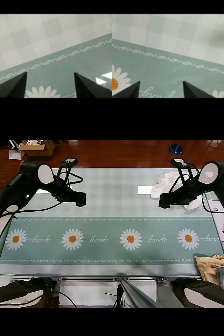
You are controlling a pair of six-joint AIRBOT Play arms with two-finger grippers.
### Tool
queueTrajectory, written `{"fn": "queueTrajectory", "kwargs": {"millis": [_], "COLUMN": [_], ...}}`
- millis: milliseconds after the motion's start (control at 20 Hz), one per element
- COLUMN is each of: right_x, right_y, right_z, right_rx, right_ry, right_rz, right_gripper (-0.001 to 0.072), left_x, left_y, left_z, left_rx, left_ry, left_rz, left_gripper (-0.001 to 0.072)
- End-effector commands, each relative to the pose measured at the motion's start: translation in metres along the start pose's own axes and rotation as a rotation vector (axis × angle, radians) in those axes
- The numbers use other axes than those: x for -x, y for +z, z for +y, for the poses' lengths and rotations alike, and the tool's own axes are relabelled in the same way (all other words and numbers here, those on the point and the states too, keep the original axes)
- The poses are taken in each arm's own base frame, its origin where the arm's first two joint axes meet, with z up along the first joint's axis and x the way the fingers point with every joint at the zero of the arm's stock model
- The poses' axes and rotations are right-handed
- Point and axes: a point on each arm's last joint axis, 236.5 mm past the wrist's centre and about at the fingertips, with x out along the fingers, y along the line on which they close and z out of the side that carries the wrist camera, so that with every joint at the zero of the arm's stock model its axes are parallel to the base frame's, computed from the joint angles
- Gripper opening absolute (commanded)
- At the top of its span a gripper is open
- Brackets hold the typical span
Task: Fold the shirts.
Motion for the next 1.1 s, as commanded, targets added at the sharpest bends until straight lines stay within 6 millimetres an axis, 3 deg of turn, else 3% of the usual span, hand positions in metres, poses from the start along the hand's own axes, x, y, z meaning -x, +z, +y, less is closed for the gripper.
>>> {"fn": "queueTrajectory", "kwargs": {"millis": [0,300,500,550,650,800,900,1050], "right_x": [0.000,0.000,0.002,0.004,0.017,0.052,0.050,0.022], "right_y": [0.000,0.004,0.034,0.046,0.078,0.124,0.133,0.121], "right_z": [0.000,0.001,-0.002,-0.010,-0.046,-0.106,-0.134,-0.185], "right_rx": [0.001,0.000,0.008,0.022,-0.004,-0.097,-0.165,-0.306], "right_ry": [0.000,0.003,-0.009,-0.048,-0.200,-0.413,-0.425,-0.436], "right_rz": [0.000,-0.018,-0.144,-0.194,-0.336,-0.578,-0.629,-0.585], "right_gripper": [0.0607,0.0607,0.0604,0.0598,0.0594,0.0593,0.0593,0.0594], "left_x": [0.000,0.000,0.000,0.000,-0.004,-0.011,-0.016,-0.021], "left_y": [0.000,0.000,0.003,0.006,0.016,0.015,0.013,0.012], "left_z": [0.000,0.000,0.000,0.000,0.001,0.002,0.003,0.003], "left_rx": [0.000,0.000,0.000,0.000,0.002,0.004,0.005,0.006], "left_ry": [0.000,0.000,0.000,0.000,0.002,0.002,0.003,0.003], "left_rz": [-0.001,-0.001,-0.010,-0.026,-0.061,-0.046,-0.034,-0.020], "left_gripper": [0.0720,0.0720,0.0720,0.0720,0.0720,0.0720,0.0720,0.0720]}}
